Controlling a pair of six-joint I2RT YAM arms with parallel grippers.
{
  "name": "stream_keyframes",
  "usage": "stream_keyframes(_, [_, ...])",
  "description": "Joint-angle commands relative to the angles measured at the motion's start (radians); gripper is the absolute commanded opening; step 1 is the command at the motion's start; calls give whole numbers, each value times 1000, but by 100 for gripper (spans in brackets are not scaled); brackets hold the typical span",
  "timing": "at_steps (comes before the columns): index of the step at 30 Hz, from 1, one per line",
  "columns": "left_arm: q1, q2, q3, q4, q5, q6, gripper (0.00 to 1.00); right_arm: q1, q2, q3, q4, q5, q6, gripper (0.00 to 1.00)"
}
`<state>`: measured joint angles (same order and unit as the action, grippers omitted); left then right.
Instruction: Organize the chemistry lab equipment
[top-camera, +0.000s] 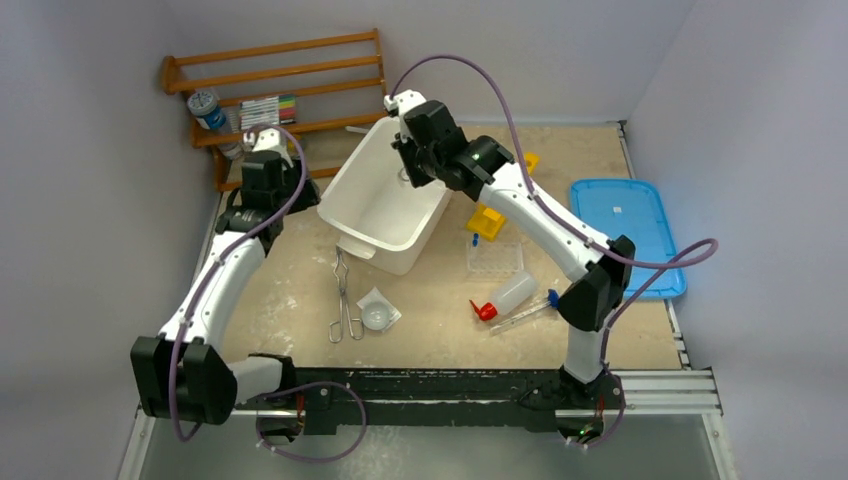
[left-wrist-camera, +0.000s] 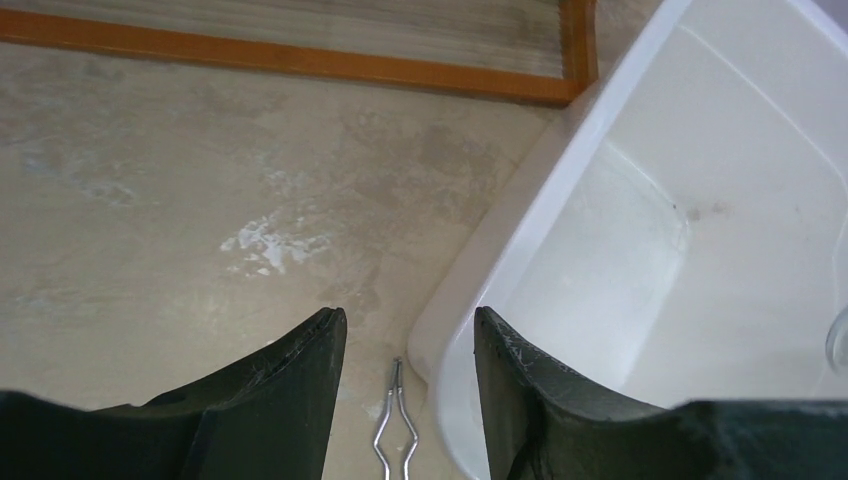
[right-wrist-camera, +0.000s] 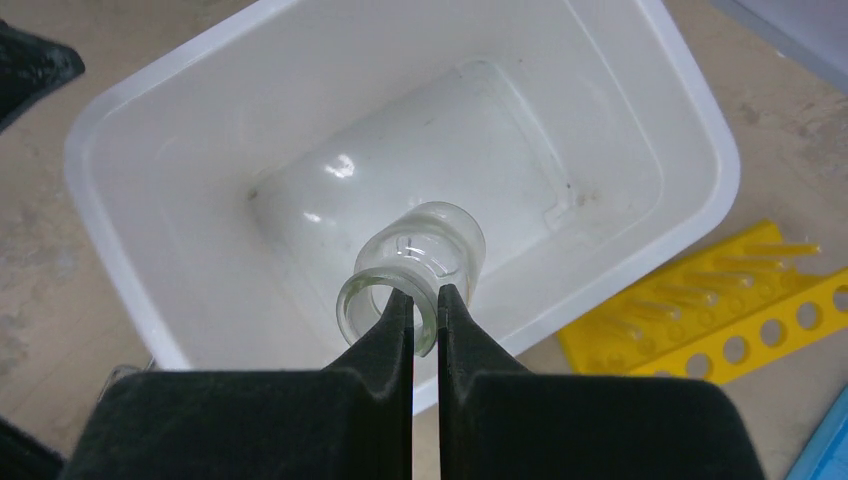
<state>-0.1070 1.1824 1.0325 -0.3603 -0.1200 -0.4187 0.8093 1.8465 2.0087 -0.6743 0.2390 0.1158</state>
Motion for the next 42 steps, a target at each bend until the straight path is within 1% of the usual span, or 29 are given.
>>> stream_keyframes(1, [-2, 60, 52, 110, 177, 40, 49, -58, 33, 119, 98, -63, -65, 0])
stream_keyframes(5, [-3, 64, 49, 131, 186, 57, 50, -103, 140, 212, 112, -100, -91, 0])
stream_keyframes(9, [-4, 40, 15, 163, 199, 87, 50, -150, 270, 351, 106, -170, -110, 0])
stream_keyframes(13, [-10, 44, 7, 152, 183, 119, 50, -191, 416, 512, 88, -219, -122, 0])
stream_keyframes(15, [-12, 50, 2, 148, 176, 125, 49, -208, 455, 552, 96, -246, -123, 0])
stream_keyframes(17, [-20, 54, -1, 150, 171, 131, 48, -219, 468, 536, 126, -272, -120, 0])
stream_keyframes(20, [-40, 74, 1, 144, 168, 143, 42, -225, 467, 481, 168, -297, -109, 0])
stream_keyframes(24, [-57, 113, 9, 126, 170, 157, 41, -226, 454, 414, 201, -329, -83, 0])
stream_keyframes(28, [-70, 117, 11, 112, 139, 167, 40, -225, 437, 376, 237, -344, -71, 0])
stream_keyframes(32, [-82, 122, 2, 103, 118, 170, 31, -211, 431, 366, 230, -364, -73, 0])
stream_keyframes(36, [-130, 130, -13, 80, 74, 176, 26, -191, 415, 333, 234, -357, -84, 0])
stream_keyframes(40, [-208, 127, -34, 38, -2, 187, 25, -174, 384, 274, 251, -355, -84, 0])
stream_keyframes(42, [-227, 123, -40, 19, -7, 178, 25, -166, 369, 249, 260, -349, -84, 0])
